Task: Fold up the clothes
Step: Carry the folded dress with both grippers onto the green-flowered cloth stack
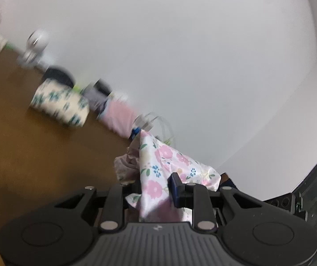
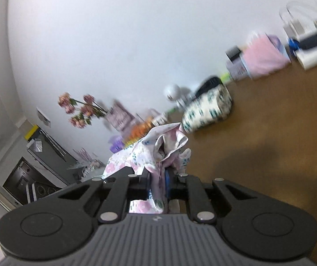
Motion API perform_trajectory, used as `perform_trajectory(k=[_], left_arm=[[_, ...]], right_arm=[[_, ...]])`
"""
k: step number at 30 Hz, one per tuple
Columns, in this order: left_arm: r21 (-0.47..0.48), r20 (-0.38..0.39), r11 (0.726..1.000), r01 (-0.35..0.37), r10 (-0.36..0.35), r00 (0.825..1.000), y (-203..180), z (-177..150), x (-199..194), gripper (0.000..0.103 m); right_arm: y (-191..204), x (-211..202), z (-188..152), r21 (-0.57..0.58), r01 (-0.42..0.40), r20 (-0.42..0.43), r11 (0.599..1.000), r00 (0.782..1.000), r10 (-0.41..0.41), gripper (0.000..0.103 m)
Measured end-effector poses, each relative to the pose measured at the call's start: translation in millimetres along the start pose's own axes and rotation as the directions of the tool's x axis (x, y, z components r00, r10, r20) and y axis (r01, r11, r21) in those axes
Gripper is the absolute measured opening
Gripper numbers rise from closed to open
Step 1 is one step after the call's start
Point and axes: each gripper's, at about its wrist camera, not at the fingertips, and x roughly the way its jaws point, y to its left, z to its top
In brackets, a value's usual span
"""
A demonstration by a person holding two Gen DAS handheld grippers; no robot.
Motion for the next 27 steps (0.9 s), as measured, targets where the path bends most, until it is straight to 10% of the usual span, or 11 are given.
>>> perform_trajectory(k=[27], left_arm=[[0.155, 0.124, 0.988, -0.006, -0.014, 0.992, -67.1, 133.3, -19.2, 0.019]], right_arm=[[103.0, 20.3, 117.7, -0.199, -0.045, 0.058, 0.979, 0.997, 0.058, 0.012]])
